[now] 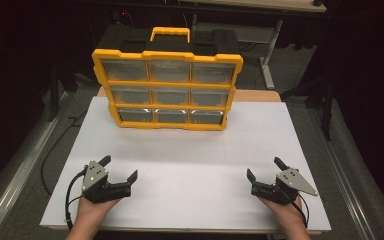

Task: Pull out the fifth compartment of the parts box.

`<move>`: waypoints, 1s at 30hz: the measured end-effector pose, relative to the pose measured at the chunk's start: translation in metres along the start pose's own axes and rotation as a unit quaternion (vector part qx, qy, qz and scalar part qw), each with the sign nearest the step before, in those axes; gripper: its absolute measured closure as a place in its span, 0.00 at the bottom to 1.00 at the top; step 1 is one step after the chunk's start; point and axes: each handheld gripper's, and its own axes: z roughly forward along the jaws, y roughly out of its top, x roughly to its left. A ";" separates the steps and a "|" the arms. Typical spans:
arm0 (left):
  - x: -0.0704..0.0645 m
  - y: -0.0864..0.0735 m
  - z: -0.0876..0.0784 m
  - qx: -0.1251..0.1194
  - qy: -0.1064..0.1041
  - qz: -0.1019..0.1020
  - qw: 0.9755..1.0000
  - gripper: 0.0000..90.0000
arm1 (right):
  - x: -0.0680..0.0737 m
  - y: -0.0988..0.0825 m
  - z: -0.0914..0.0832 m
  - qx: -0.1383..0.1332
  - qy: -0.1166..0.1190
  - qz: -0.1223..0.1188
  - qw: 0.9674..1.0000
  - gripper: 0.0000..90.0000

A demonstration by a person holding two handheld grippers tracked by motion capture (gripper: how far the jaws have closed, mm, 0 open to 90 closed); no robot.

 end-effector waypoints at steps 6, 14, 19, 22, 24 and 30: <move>-0.002 -0.001 0.006 0.009 -0.008 0.003 1.000 0.00 | -0.005 -0.003 0.000 0.006 -0.006 0.002 1.000 0.00; 0.000 -0.007 0.007 0.020 -0.019 0.001 1.000 0.00 | -0.002 -0.002 0.004 0.013 0.007 -0.009 1.000 0.00; 0.002 -0.008 0.003 0.002 -0.018 -0.001 1.000 0.00 | 0.005 -0.001 0.013 0.021 0.010 -0.009 1.000 0.00; 0.004 -0.008 0.003 0.009 -0.017 0.000 1.000 0.00 | 0.009 0.001 0.023 0.027 0.013 -0.009 1.000 0.01; 0.005 -0.009 0.003 0.011 -0.019 -0.005 1.000 0.00 | 0.013 0.002 0.030 0.028 0.013 -0.017 0.999 0.01; 0.006 -0.009 0.000 0.006 -0.019 -0.006 1.000 0.00 | 0.022 0.009 0.053 0.034 0.019 -0.028 0.999 0.01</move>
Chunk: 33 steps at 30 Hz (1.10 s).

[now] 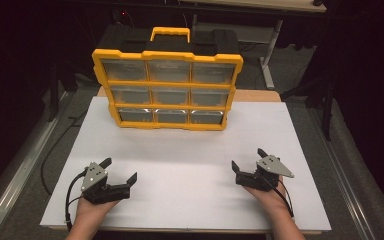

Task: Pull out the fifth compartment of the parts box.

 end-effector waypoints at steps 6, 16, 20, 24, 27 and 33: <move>0.002 0.000 0.000 0.002 -0.002 -0.006 1.000 0.00 | 0.010 0.005 0.020 0.010 0.010 -0.013 1.000 0.01; 0.002 0.000 0.001 -0.006 -0.008 -0.005 1.000 0.00 | 0.014 0.019 0.055 0.010 -0.002 -0.019 1.000 0.01; 0.002 0.001 0.000 -0.004 -0.010 -0.009 1.000 0.00 | 0.013 0.023 0.062 0.013 -0.001 -0.024 1.000 0.01; 0.002 0.002 0.000 -0.008 -0.011 -0.010 1.000 0.00 | 0.017 0.021 0.061 0.021 0.003 -0.031 0.999 0.01; 0.002 0.002 -0.001 -0.007 -0.013 -0.010 1.000 0.00 | 0.018 0.020 0.060 0.029 0.002 -0.036 0.999 0.01; 0.002 0.003 -0.001 -0.007 -0.014 -0.010 1.000 0.00 | 0.018 0.019 0.059 0.037 -0.001 -0.053 0.998 0.01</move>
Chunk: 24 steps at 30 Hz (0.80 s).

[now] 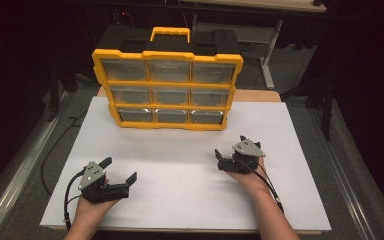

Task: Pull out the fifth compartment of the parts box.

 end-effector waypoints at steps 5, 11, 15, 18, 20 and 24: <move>-0.002 0.000 0.002 0.006 -0.005 0.003 1.000 0.00 | 0.001 -0.001 -0.002 0.004 -0.003 -0.026 1.000 0.01; -0.005 0.000 0.004 0.009 -0.007 0.009 1.000 0.00 | 0.002 -0.004 -0.006 0.015 -0.008 -0.073 0.997 0.01; -0.004 0.000 0.003 0.008 -0.007 0.009 1.000 0.00 | 0.002 -0.007 -0.008 0.035 -0.013 -0.105 0.994 0.01; -0.004 0.000 0.004 0.010 -0.007 0.009 1.000 0.00 | 0.003 -0.009 -0.009 0.046 -0.020 -0.137 0.989 0.01; -0.005 0.000 0.004 0.010 -0.006 0.011 1.000 0.00 | 0.003 -0.010 -0.009 0.051 -0.024 -0.149 0.987 0.01; -0.005 0.000 0.004 0.012 -0.006 0.015 1.000 0.00 | 0.002 -0.011 -0.009 0.058 -0.032 -0.167 0.984 0.01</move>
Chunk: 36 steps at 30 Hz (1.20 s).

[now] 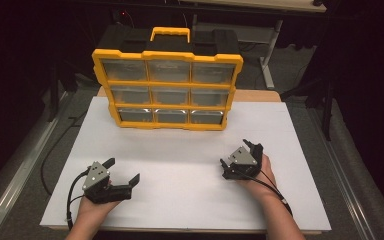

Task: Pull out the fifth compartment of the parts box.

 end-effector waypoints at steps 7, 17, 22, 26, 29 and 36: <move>0.001 0.000 0.000 0.001 0.003 0.001 1.000 0.00 | 0.000 -0.002 -0.002 0.005 -0.013 -0.037 0.999 0.02; 0.004 -0.001 -0.002 0.000 0.008 -0.001 1.000 0.00 | 0.006 0.000 -0.005 0.009 -0.037 -0.115 0.993 0.02; 0.004 -0.001 -0.002 0.000 0.009 0.001 1.000 0.00 | 0.012 0.002 -0.005 0.010 -0.046 -0.155 0.987 0.02; 0.004 -0.001 -0.002 0.000 0.008 0.002 1.000 0.00 | 0.019 0.003 -0.005 0.011 -0.060 -0.198 0.978 0.02; 0.003 -0.001 -0.002 0.000 0.009 0.003 1.000 0.00 | 0.022 0.005 -0.006 0.012 -0.064 -0.214 0.975 0.02; 0.002 0.001 -0.002 0.000 0.010 0.008 1.000 0.00 | 0.029 0.010 -0.006 0.011 -0.078 -0.272 0.959 0.02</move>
